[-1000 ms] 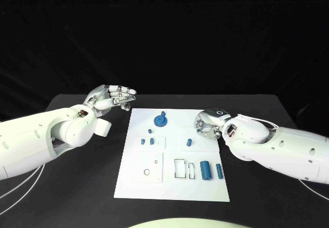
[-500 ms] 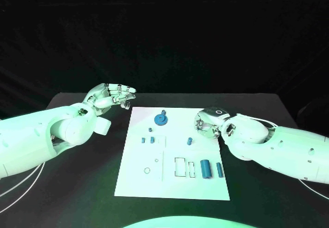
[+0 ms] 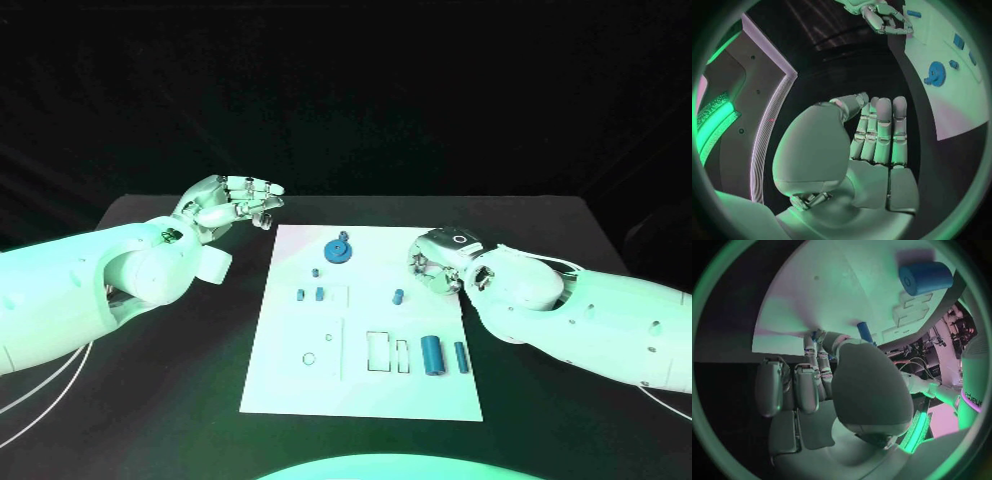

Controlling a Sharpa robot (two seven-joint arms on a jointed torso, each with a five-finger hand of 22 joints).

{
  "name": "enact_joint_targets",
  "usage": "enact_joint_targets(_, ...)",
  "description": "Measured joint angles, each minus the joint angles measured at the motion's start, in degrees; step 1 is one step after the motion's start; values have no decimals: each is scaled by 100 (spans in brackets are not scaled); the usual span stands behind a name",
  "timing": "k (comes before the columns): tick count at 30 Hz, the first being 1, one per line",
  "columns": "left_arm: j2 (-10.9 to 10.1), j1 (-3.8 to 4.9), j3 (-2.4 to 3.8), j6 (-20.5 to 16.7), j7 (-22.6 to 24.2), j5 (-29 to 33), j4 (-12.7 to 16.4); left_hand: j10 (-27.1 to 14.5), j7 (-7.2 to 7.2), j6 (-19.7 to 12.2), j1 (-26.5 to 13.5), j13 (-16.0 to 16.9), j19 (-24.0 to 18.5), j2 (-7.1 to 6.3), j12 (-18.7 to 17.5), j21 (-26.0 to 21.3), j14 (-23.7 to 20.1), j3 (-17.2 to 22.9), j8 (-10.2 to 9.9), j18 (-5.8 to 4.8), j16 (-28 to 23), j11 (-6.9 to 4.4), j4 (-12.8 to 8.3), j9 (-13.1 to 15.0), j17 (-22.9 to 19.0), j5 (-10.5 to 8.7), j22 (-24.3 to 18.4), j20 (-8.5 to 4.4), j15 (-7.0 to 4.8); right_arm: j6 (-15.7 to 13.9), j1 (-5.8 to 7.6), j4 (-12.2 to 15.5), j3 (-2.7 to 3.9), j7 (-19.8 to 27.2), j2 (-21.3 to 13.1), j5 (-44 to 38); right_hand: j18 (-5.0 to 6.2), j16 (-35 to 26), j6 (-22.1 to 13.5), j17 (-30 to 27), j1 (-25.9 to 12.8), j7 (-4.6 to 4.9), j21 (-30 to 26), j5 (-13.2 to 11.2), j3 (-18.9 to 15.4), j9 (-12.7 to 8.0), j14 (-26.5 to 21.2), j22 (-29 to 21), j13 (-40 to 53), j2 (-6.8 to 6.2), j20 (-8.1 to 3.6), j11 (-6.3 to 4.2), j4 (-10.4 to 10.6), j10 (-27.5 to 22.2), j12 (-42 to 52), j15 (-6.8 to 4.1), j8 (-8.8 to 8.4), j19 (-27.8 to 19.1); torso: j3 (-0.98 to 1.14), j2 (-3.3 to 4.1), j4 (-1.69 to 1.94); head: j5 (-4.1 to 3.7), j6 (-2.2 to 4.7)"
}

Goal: Assemble the parts on the task board

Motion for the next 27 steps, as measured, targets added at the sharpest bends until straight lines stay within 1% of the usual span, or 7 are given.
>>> enact_joint_targets(2, 0, -1, 0, 0, -1, 0, -2, 0, 0, 0, 0, 0, 0, 0, 0, 0, 0, 0, 0, 0, 0, 0, 0, 0, 0, 0, 0, 0, 0, -83, -6, 36, -2, -8, -27, -15, -75, 0, 16, 0, 0, -16, 31, 0, 7, 0, 0, 0, 1, 0, 0, 0, -7, 0, 0, 0, 0, 0, 0, -2, -1, 0, 4)
enact_joint_targets(3, 0, -1, 0, 0, -1, 1, -4, 0, 0, 0, 0, 0, 0, 0, 0, 0, 0, 0, 0, 0, 0, 0, 0, 0, 0, 0, 0, 0, 0, -141, -6, 61, -2, -9, -47, -20, -89, 0, 17, 0, 0, -17, 31, -2, 46, 5, 0, 0, 1, 0, 0, 1, -46, 1, -13, 0, 0, 0, 0, -3, -1, 0, 5)
enact_joint_targets(9, 5, 0, 0, 0, -3, 2, -21, -11, 0, 0, 0, 7, 0, 0, 33, 0, 0, 0, 0, 0, 0, 12, 0, 0, -5, 0, -7, 0, 0, -457, 22, 280, 25, 16, -196, 15, -89, 0, 18, -1, -16, -18, 51, -4, 70, 15, 0, -1, 1, -16, 0, 1, -70, 1, -44, 0, 0, 0, -1, -6, -3, 7, 15)
enact_joint_targets(17, 13, 1, 0, 0, -5, 9, -52, -19, 0, 0, 0, 7, 0, 0, 33, 0, 0, 0, 0, 0, 0, 21, 0, 0, -6, 0, -7, 0, 0, -900, 90, 750, 60, 167, -457, 250, -89, 0, 18, -2, -38, -19, 77, -8, 70, 14, 0, -1, 3, -38, 1, 1, -71, 1, -53, 1, 0, 0, -3, -9, -4, 33, 19)
enact_joint_targets(22, 37, -1, 0, 0, -5, 18, -55, -19, 1, -2, 0, 7, 0, 0, 33, -20, 0, 0, 0, 0, 0, 21, 0, -1, -6, 0, -8, 0, 0, -1097, 63, 1056, 65, 299, -473, 449, -89, 0, 18, -2, -38, -19, 76, -9, 85, 14, 0, -2, 4, -39, 1, 1, -86, 1, -66, 1, 0, 0, -1, -7, -7, 97, 7)
enact_joint_targets(24, 56, -1, 0, 0, -5, 23, -58, -19, 21, -21, 0, 12, 0, 0, 33, -26, 0, 0, 0, 0, 0, 21, 0, -1, -6, 0, -15, 0, 0, -1162, 13, 1163, 66, 360, -431, 529, -89, 0, 18, -2, -53, -19, 76, -16, 85, 14, 0, -2, 7, -54, 1, 0, -86, 1, -67, 1, 0, 0, -1, -4, -8, 125, 6)
enact_joint_targets(27, 90, -1, 0, 0, -5, 31, -64, -19, 21, -21, 0, 12, 0, 0, 33, -26, 0, 0, 0, 0, 0, 21, 0, -1, -6, 0, -15, 0, 0, -1223, -75, 1256, 62, 430, -325, 616, -89, 0, 18, -2, -53, -19, 76, -17, 85, 15, 0, -2, 8, -54, 1, 0, -86, 1, -73, 1, 0, 0, 1, -3, -8, 209, -11)
